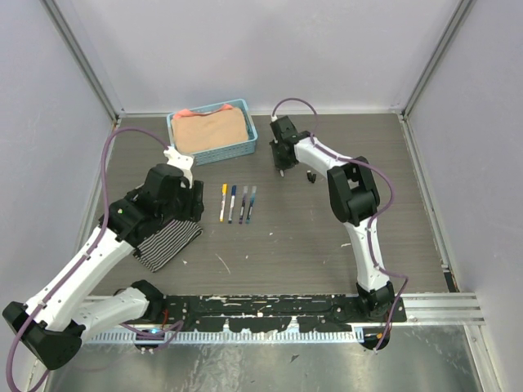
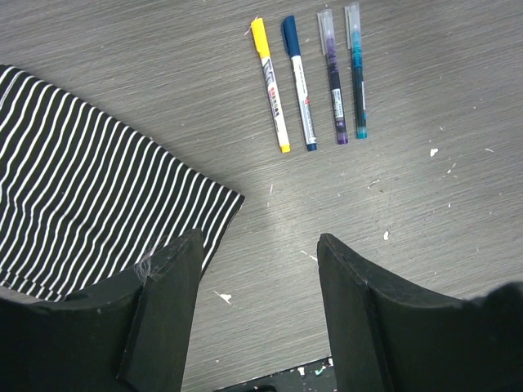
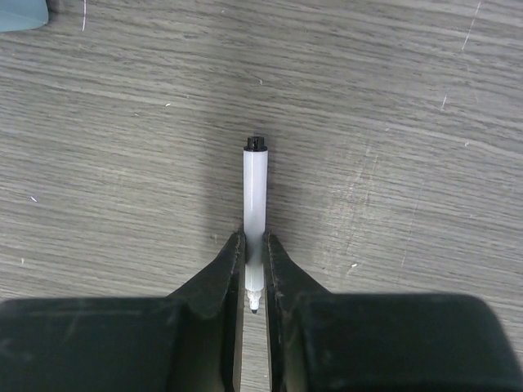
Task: Insert the pens into the pen caps
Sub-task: Pick up the pen from the center of the board.
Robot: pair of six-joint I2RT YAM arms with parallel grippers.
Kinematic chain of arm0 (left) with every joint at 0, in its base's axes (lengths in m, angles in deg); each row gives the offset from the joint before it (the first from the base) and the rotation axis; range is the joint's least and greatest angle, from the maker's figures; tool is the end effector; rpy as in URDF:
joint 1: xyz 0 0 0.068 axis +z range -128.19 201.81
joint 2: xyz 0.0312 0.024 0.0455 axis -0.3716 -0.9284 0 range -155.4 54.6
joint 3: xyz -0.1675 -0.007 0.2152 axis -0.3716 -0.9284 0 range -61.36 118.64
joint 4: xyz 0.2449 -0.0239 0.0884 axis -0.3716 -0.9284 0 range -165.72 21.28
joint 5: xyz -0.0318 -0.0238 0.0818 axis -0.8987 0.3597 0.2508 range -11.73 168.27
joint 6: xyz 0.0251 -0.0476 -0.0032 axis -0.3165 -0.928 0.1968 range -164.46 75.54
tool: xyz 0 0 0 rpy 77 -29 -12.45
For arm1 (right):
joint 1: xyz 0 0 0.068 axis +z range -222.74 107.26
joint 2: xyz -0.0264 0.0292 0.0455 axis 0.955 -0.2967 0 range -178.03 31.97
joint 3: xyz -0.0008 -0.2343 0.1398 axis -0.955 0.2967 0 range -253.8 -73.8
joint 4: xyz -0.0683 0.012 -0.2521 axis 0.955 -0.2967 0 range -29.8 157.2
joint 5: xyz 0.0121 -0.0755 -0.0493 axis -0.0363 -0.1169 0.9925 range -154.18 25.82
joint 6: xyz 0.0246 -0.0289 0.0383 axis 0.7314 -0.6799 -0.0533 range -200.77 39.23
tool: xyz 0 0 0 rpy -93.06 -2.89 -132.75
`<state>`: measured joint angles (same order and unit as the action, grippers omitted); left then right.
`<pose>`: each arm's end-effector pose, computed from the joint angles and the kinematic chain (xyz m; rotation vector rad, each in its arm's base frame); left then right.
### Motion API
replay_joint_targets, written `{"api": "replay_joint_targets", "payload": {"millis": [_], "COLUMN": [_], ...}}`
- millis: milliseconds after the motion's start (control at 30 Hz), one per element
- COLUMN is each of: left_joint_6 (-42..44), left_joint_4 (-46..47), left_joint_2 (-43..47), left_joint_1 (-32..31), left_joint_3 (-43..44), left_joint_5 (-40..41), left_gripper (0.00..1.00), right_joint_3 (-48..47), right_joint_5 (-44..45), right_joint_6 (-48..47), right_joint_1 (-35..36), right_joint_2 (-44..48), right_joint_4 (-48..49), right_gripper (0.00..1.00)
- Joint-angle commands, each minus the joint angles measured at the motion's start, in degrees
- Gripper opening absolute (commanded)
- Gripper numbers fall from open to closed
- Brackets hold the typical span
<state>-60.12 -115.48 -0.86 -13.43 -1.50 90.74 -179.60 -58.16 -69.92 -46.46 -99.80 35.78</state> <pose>0.1600 -0.1037 0.3363 0.2812 2.2804 -0.2090 0.4514 0.2186 0.1650 -0.3056 2.5495 0.1112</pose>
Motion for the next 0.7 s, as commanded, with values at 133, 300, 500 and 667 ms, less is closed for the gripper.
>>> {"api": "replay_joint_targets", "payload": {"millis": [133,300,500,667], "left_joint_6": [0.19,-0.15,-0.42,-1.22], "left_joint_4": [1.62,2.35,2.52,2.66], "left_joint_2": [1.11,1.53,1.56,3.39], "left_joint_1": [0.27,0.31,0.35,0.35], "left_joint_3": [-0.31,-0.1,0.51,0.45], "left_joint_5": [-0.76,-2.31,-1.85,0.63], "left_gripper": [0.65,0.66,0.65,0.66], "right_joint_3": [10.42,23.86,38.63,48.3], "right_joint_5": [-0.23,-1.56,-0.07,-2.62], "right_joint_6": [-1.92,-1.19,-1.42,-2.69], "right_joint_1": [0.36,1.41,8.14,15.85], "right_joint_2": [12.67,24.35,37.05,45.09], "right_joint_4": [4.86,8.01,9.76,11.55], "right_gripper": [0.05,0.05,0.05,0.05]}}
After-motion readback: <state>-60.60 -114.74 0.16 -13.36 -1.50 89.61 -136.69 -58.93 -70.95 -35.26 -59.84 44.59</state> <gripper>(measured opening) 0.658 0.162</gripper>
